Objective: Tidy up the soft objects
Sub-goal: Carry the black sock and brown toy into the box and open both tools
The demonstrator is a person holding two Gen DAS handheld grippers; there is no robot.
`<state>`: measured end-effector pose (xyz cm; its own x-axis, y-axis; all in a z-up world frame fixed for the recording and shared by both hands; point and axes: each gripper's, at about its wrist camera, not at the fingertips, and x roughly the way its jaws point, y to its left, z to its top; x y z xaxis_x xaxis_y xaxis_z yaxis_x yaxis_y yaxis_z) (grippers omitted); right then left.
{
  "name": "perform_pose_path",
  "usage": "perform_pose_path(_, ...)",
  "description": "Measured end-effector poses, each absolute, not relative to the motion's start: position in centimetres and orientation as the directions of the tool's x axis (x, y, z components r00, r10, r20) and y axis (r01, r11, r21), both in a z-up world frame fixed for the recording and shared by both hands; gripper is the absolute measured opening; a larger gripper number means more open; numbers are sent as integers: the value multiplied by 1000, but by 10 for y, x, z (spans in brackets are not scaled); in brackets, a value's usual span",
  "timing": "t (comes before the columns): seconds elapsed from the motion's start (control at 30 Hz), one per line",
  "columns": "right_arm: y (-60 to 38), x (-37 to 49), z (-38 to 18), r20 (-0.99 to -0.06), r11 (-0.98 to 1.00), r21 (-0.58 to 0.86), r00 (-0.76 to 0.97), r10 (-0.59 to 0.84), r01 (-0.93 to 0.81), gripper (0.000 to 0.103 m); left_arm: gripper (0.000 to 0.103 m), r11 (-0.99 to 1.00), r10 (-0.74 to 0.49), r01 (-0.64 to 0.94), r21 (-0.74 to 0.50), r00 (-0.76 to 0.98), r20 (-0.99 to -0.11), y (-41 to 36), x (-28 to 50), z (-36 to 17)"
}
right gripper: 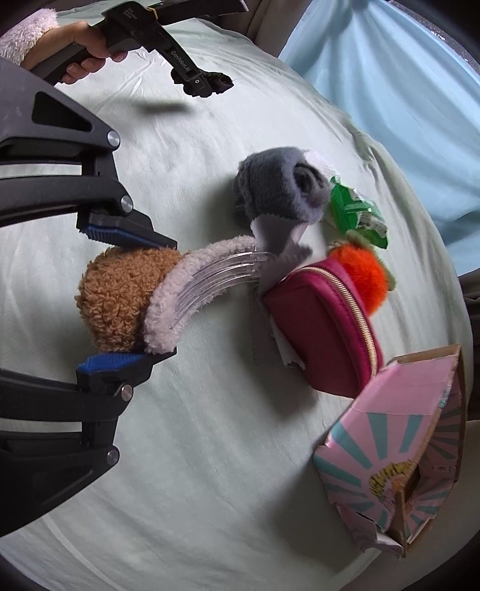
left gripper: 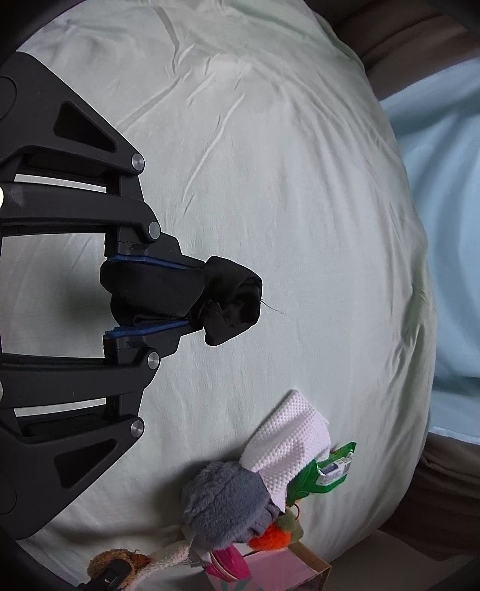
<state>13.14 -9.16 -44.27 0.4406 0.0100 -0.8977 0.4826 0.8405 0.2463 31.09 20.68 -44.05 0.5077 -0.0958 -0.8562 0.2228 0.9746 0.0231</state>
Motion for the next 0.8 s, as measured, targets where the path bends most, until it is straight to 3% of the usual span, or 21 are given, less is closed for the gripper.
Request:
perform_pose_path(0.37, -121, 119, -332, -851, 861, 283, 525, 22, 423, 44, 21, 975, -111, 220, 23, 575, -811, 171, 264, -310)
perform_pose_path(0.8, -260, 117, -227, -799, 937, 246, 600, 51, 247, 44, 21, 988, -120, 152, -27, 645, -755, 19, 210, -202)
